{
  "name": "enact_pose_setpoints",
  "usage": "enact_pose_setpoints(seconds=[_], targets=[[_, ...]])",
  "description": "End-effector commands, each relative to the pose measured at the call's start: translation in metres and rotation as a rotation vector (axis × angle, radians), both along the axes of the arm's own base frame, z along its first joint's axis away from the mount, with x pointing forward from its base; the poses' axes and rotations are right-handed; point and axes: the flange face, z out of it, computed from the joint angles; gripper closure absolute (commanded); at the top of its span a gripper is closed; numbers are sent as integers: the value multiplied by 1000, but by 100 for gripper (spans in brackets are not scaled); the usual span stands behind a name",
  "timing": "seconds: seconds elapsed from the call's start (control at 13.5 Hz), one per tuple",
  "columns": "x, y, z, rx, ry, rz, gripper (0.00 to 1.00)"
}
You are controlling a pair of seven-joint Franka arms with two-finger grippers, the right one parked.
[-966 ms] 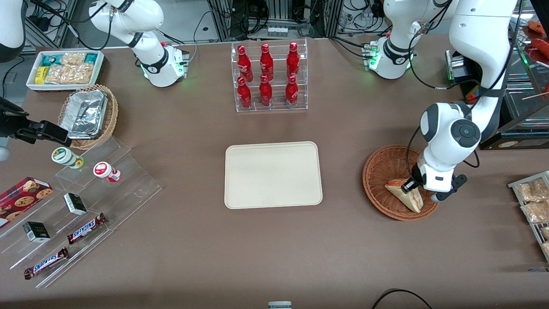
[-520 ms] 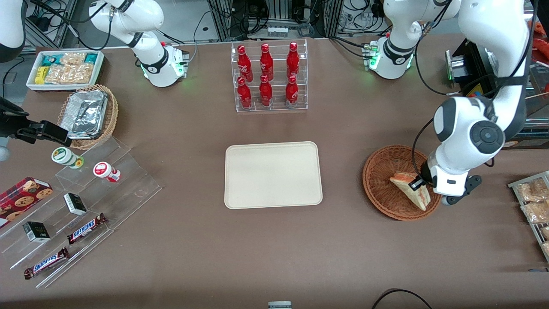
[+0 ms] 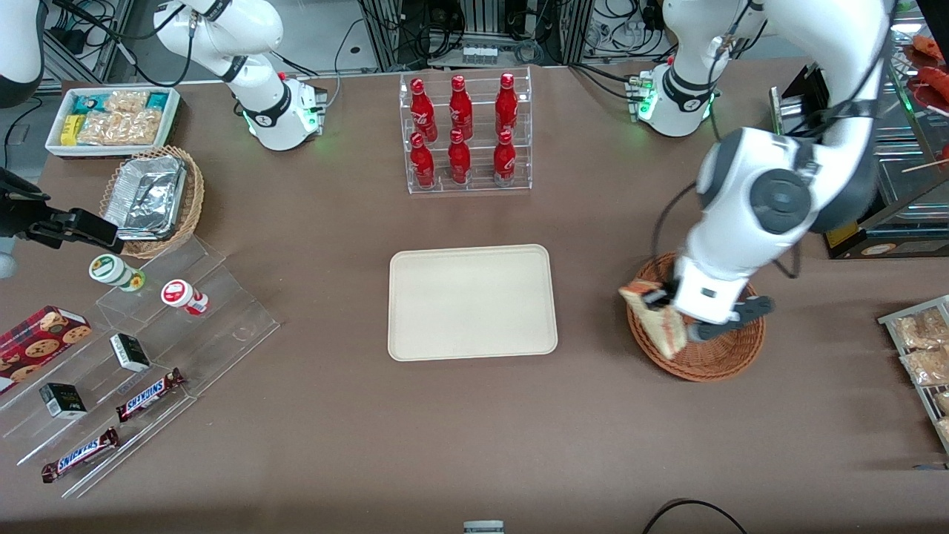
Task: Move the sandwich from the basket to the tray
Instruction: 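Lift the sandwich out of the basket and carry it toward the tray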
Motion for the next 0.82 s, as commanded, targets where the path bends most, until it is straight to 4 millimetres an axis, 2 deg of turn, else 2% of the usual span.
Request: enact_pose_setpoints(seconds=[0.0,0.3,0.45,0.59,0.74], targets=[[-9,-61,-8,3,6,-97,100],[-25,-134,-34,-19,-2,-228,100],[-40,-174,-53,-51,-38,-269,100],[-51,-201,-72,-71,-62,-300,100],[-55,-215,-89,-87,-79,-332,100]])
